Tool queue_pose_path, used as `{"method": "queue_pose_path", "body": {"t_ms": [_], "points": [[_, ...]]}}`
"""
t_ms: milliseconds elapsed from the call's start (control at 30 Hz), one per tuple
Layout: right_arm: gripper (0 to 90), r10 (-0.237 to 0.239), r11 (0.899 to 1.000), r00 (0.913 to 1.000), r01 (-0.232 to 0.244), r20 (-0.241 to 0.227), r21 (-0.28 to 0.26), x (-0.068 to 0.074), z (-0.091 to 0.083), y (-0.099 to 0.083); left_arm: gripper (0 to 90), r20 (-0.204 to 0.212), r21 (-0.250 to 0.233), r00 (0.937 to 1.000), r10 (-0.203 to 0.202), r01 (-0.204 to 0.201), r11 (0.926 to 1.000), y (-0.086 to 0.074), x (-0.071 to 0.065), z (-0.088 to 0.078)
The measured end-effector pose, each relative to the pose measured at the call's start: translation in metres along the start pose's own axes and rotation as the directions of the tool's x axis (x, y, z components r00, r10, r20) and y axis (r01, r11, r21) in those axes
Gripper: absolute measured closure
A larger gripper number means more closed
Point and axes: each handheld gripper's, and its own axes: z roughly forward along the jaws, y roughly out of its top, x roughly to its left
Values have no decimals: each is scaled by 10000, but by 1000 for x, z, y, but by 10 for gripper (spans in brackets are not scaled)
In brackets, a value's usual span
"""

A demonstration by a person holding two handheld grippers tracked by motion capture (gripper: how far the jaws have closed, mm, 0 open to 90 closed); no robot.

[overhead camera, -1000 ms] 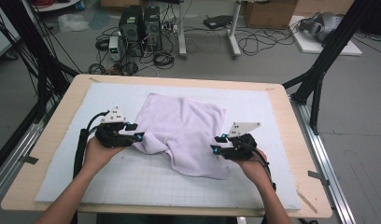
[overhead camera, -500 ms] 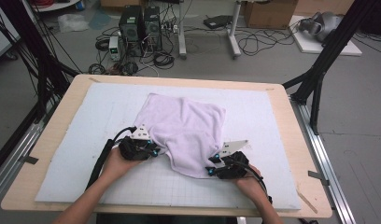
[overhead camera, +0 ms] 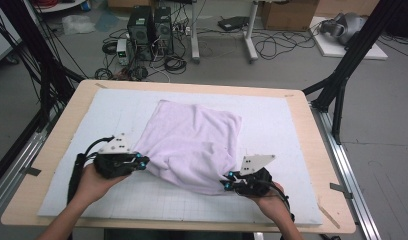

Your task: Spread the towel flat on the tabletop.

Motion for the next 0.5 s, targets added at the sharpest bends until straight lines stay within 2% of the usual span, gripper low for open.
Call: {"method": "queue_pose_path", "body": {"t_ms": [167, 200, 267, 300, 333, 367, 433, 500], "points": [[818, -366, 9993, 9980, 360, -523, -123, 30, -18, 3, 867, 198, -234, 9998, 54, -49, 9997, -10, -14, -43], [817, -408, 9988, 9960, 385, -791, -300, 36, -23, 4, 867, 298, -365, 9995, 106, -95, 9993, -13, -18, -52], [779, -515, 9958, 9913, 418, -1212, -819, 46, -34, 7, 850, 431, -461, 9989, 192, -172, 9988, -16, -22, -58], [729, -480, 9937, 9913, 349, -1229, -1063, 47, -39, 9, 780, 378, -463, 9992, 142, -125, 9989, -17, -22, -58], [719, -408, 9934, 9924, 277, -1165, -1116, 46, -40, 10, 657, 351, -403, 9994, 72, -58, 9992, -18, -21, -55], [692, -406, 9941, 9938, 298, -1034, -1041, 43, -38, 11, 609, 482, -399, 9988, 46, -27, 9992, -19, -18, -50], [652, -376, 9974, 9976, 339, -585, -635, 33, -30, 11, 564, 682, -330, 9977, 2, 21, 9995, -21, -13, -37], [621, -252, 9991, 9985, 235, -477, -351, 23, -18, 9, 560, 825, -201, 9966, -48, 65, 9998, -23, -10, -21]]}}
